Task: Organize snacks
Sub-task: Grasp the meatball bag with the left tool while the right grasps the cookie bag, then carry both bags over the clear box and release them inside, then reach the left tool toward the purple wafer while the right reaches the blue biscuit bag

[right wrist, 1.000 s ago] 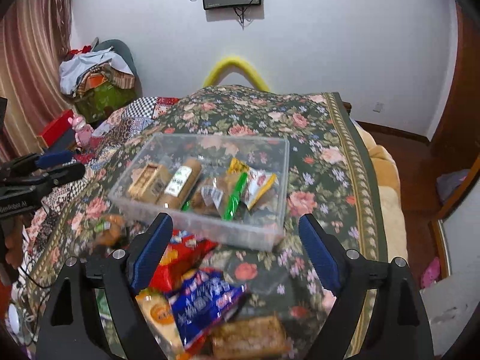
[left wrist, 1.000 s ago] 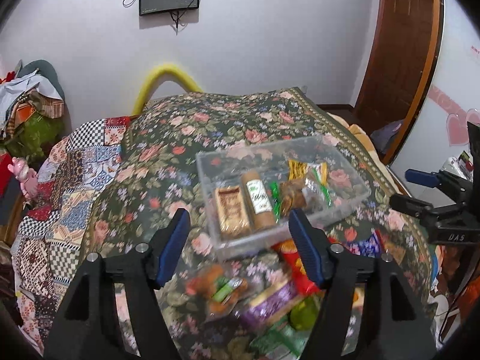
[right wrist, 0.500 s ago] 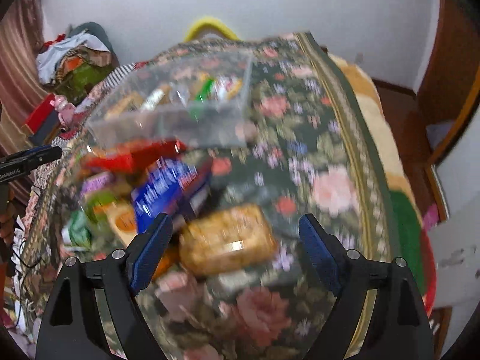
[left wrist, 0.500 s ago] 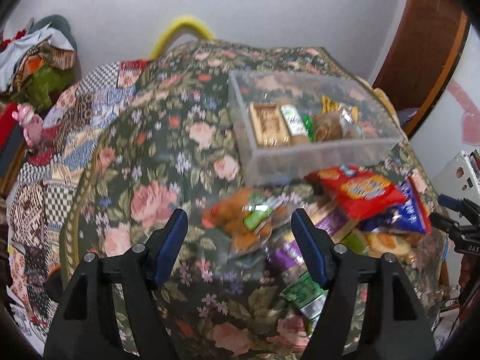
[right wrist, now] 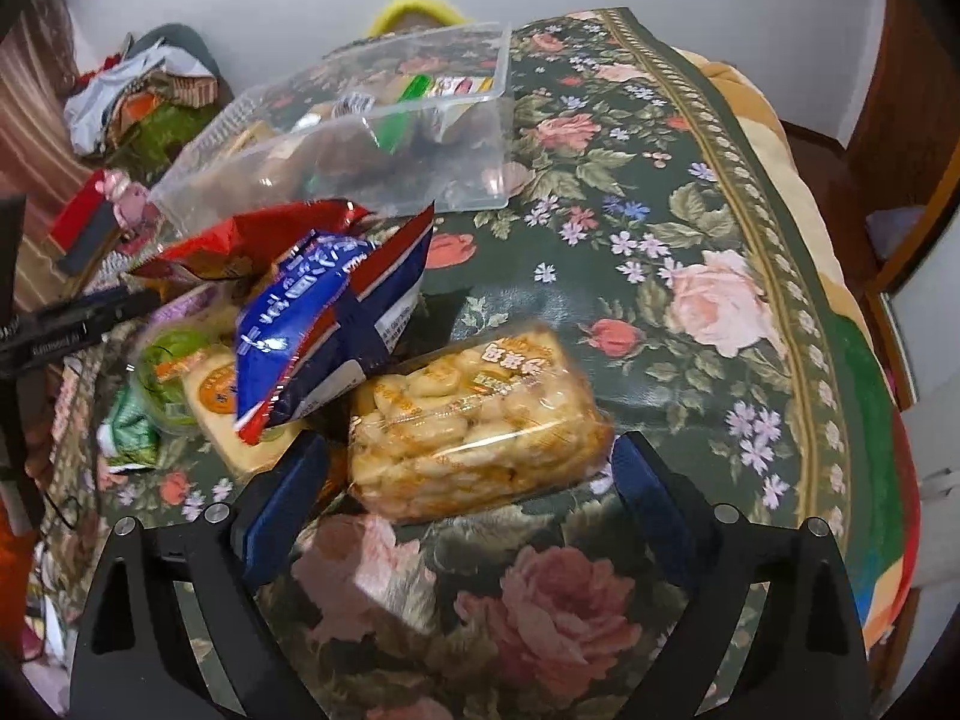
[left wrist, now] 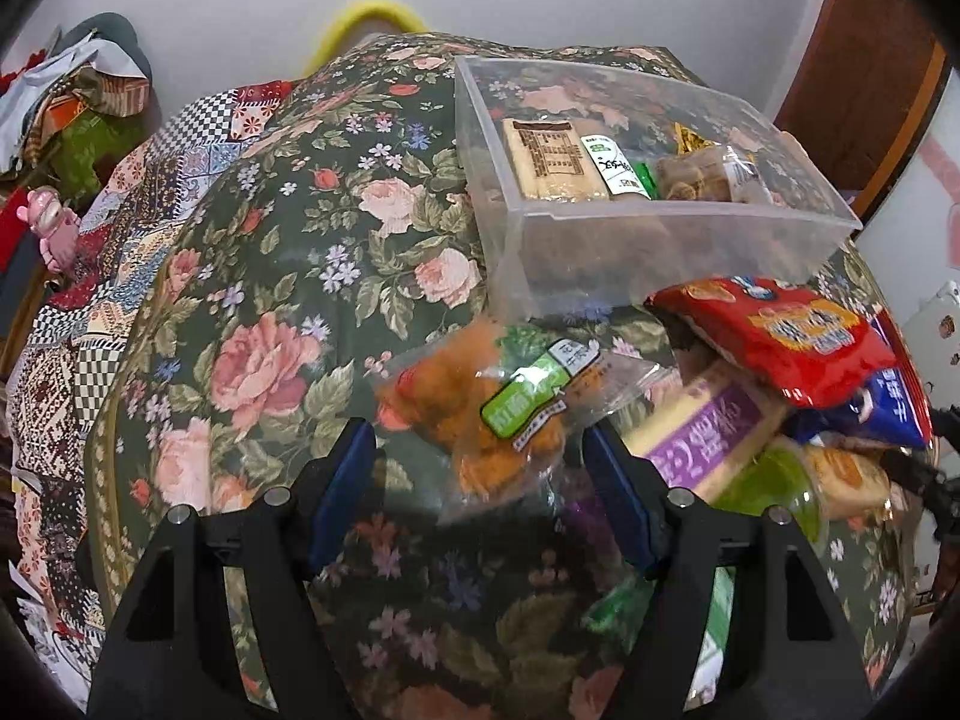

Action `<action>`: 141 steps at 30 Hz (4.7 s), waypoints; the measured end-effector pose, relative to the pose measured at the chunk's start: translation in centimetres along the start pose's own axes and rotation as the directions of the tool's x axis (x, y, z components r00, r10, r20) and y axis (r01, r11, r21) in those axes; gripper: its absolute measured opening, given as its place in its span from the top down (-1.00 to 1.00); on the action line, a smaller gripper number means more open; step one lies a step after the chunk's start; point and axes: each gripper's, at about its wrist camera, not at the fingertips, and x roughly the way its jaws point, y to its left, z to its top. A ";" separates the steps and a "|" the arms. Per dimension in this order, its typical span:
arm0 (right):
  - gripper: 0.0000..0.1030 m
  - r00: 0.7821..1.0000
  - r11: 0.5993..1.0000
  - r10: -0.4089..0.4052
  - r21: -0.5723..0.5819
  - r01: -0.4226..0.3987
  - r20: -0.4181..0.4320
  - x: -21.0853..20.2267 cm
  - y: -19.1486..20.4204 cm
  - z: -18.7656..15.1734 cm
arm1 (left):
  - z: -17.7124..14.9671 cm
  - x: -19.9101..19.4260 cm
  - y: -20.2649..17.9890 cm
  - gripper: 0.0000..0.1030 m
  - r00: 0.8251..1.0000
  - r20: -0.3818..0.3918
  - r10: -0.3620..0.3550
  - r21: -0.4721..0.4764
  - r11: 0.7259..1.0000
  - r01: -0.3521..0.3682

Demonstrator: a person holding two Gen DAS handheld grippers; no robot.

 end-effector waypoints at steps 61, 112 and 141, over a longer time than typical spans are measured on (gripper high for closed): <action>-0.41 0.913 0.992 0.106 -0.102 -0.071 0.393 -7.1 3.1 13.6 | 9.7 -8.7 -3.8 0.06 0.939 0.339 -0.048 0.076 0.997 0.024; -0.54 0.974 0.983 0.100 -0.170 -0.065 0.206 -0.3 6.1 19.0 | 14.5 -1.7 -4.2 -0.24 0.975 0.209 -0.079 0.094 0.994 0.060; -0.63 0.989 0.992 0.104 -0.077 -0.097 0.107 -2.9 2.8 5.6 | 0.3 -3.7 -3.6 -0.34 0.991 0.017 -0.133 0.134 0.983 0.129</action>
